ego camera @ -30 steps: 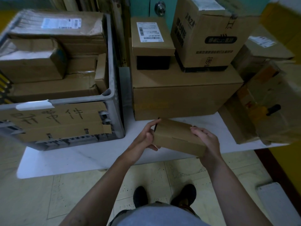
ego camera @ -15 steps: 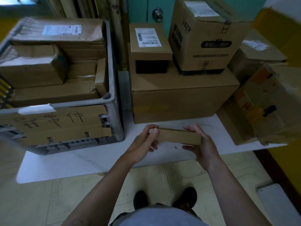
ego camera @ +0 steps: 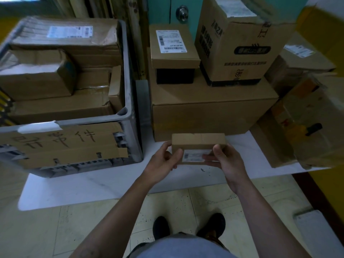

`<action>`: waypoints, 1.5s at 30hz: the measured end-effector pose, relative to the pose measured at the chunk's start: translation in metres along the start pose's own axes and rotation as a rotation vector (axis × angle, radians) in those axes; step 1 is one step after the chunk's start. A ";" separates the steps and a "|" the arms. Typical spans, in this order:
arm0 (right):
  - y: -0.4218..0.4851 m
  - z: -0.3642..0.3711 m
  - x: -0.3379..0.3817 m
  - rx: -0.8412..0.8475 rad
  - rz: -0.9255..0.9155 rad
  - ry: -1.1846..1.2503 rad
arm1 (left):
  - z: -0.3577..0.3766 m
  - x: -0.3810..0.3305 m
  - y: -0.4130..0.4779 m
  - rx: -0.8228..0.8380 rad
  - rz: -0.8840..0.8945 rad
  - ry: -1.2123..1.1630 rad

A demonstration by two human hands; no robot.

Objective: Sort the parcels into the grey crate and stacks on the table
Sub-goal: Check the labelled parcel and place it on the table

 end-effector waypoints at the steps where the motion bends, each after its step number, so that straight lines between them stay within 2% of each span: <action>1: 0.000 0.001 0.000 -0.010 0.001 -0.001 | 0.000 0.000 0.003 -0.043 0.000 0.023; 4: 0.001 0.004 -0.001 -0.041 0.004 -0.039 | -0.003 -0.002 0.007 -0.124 0.006 0.029; 10: 0.006 0.003 -0.004 -0.053 0.004 -0.124 | -0.005 -0.004 0.006 -0.136 0.007 0.069; 18: 0.005 -0.004 -0.007 -0.042 0.056 -0.289 | -0.003 -0.013 0.002 -0.255 -0.041 0.026; 25: -0.001 -0.006 -0.015 0.088 0.138 -0.392 | -0.004 -0.010 0.002 -0.304 -0.046 -0.084; 29: -0.001 -0.002 -0.013 0.074 0.122 -0.308 | -0.005 -0.008 0.002 -0.297 -0.030 -0.148; 38: 0.002 0.002 -0.007 0.003 0.113 -0.205 | -0.004 0.001 0.002 -0.146 -0.047 -0.096; 45: 0.004 0.000 -0.011 -0.010 0.131 -0.166 | -0.006 0.008 0.005 -0.118 -0.029 -0.146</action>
Point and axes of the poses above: each hand's wrist, its own y-axis towards the middle knuckle, its own z-axis out of the palm, x = y × z, the point moved 2 cm from there along y, towards the middle knuckle, and after that the axes turned 13 degrees about x, right-handed, at the moved point
